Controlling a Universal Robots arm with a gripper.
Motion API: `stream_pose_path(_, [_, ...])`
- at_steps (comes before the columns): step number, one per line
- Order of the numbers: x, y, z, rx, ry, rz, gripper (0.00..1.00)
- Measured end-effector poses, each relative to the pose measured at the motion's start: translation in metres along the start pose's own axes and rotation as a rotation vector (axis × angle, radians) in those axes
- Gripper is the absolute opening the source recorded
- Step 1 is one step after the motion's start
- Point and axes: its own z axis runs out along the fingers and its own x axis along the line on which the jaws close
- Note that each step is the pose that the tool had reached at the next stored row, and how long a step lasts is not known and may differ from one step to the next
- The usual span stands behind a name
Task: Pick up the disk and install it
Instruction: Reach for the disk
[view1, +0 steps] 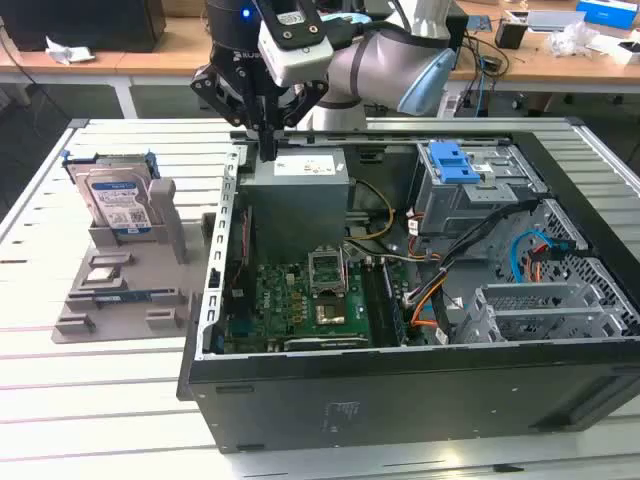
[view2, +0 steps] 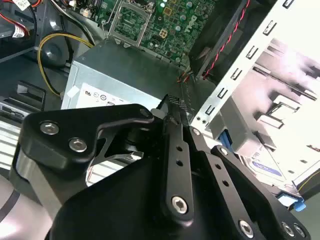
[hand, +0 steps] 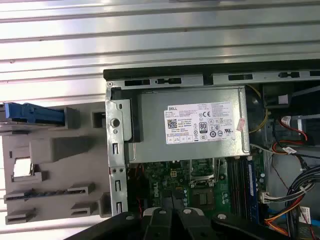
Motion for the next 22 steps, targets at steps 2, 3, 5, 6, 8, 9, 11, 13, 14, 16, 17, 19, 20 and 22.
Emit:
stream_pose_path(2, [0.0014,-0.0001,0.0000,0.0000,0.0000,0.000,0.11])
stream_pose_path(3, [0.0026,-0.0002,-0.0001,0.0000,0.0000,0.000,0.11])
stream_pose_path(5, [0.0059,-0.0004,-0.0001,-0.0001,0.0000,0.000,0.11])
stream_pose_path(6, [0.0068,-0.0005,-0.0002,0.0000,0.0000,0.000,0.11])
stream_pose_path(8, [0.0088,-0.0007,-0.0002,0.0000,0.0000,0.000,0.11])
stream_pose_path(9, [0.0095,-0.0007,-0.0002,0.0000,0.0000,0.000,0.11])
stream_pose_path(11, [0.0114,-0.0008,-0.0003,0.0000,0.0000,0.000,0.11])
stream_pose_path(13, [0.0124,-0.0009,-0.0003,0.0000,0.0000,0.000,0.11])
stream_pose_path(14, [0.0134,-0.0010,-0.0003,0.0000,0.0000,0.000,0.11])
stream_pose_path(16, [0.0165,-0.0012,-0.0004,0.0000,0.0000,0.000,0.11])
stream_pose_path(17, [0.0191,-0.0014,-0.0005,0.0000,0.0000,0.000,0.11])
stream_pose_path(19, [0.0217,-0.0016,-0.0006,0.0000,0.0000,0.000,0.11])
stream_pose_path(20, [0.0229,-0.0017,-0.0006,-0.0001,0.0000,0.000,0.11])
stream_pose_path(22, [0.0253,-0.0019,-0.0007,0.0000,0.0000,0.000,0.11])
